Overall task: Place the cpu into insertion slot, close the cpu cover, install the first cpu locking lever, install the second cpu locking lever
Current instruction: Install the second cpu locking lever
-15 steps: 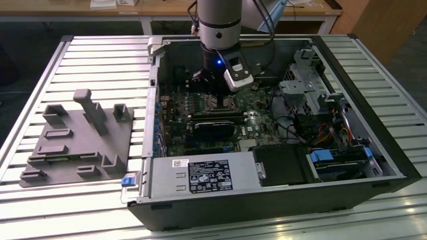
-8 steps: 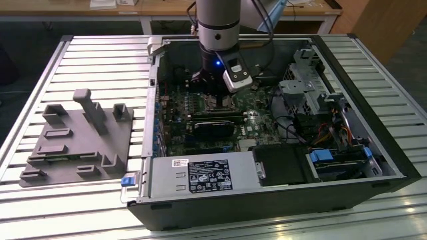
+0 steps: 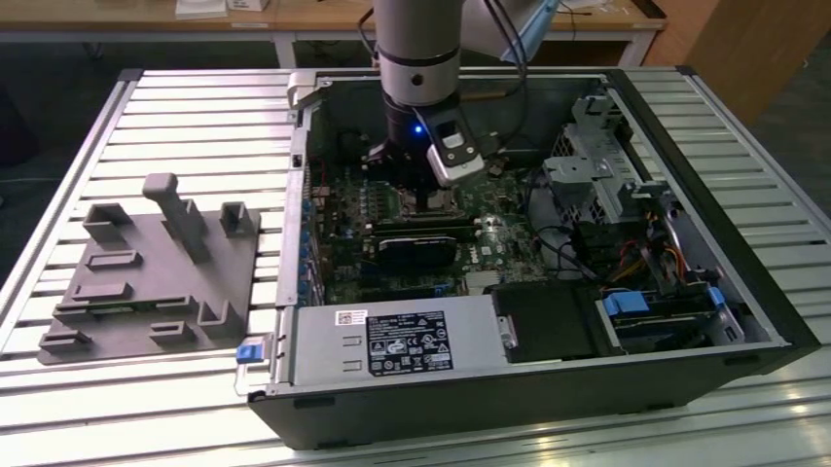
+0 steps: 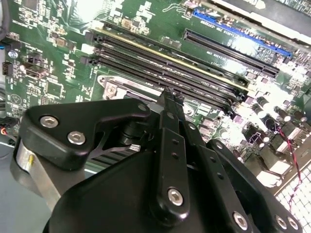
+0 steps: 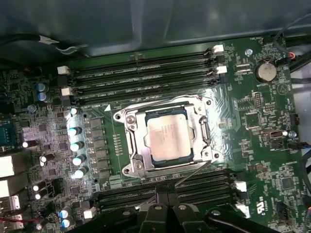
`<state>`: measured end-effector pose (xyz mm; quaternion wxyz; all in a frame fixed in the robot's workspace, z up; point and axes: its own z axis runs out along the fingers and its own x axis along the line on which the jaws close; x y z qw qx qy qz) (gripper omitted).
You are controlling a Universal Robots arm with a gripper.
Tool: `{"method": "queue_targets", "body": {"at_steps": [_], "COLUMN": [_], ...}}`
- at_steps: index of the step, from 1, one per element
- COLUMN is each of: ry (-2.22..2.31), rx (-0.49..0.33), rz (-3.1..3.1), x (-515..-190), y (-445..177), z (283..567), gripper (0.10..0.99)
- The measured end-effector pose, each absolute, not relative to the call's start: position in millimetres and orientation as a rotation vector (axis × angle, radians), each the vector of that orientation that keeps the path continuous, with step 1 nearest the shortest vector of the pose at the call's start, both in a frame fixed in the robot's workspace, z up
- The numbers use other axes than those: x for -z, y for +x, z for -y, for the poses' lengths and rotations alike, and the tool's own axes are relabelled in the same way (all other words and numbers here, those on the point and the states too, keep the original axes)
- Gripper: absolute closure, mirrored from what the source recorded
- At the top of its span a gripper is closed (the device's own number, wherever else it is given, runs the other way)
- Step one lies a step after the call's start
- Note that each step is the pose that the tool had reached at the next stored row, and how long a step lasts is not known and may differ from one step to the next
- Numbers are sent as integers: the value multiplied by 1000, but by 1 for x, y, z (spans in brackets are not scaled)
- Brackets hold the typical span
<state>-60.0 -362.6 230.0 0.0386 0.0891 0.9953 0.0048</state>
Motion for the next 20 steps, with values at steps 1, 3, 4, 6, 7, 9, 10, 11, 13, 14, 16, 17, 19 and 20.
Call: {"method": "queue_targets", "body": {"at_steps": [1,3,4,6,7,9,10,11,13,14,16,17,19,20], "ry": [273,274,274,274,274,274,274,275,274,274,275,275,275,275], "rx": [-18,-27,-30,-37,-38,-39,-41,-42,-43,-44,-45,-47,-54,-57], "rz": [-3052,-3053,-3053,-3053,-3053,-3053,-3053,-3053,-3053,-3053,-3053,-3054,-3054,-3054], "x": [-229,-228,-228,-227,-226,-226,-225,-225,-225,-224,-224,-224,-223,-223], "y": [-61,-62,-63,-63,-64,-64,-64,-64,-64,-64,-65,-65,-65,-66], "z": [363,364,365,365,365,366,366,366,366,366,367,367,368,368], "gripper": [980,980,980,980,980,980,980,980,980,980,980,980,980,980]}}
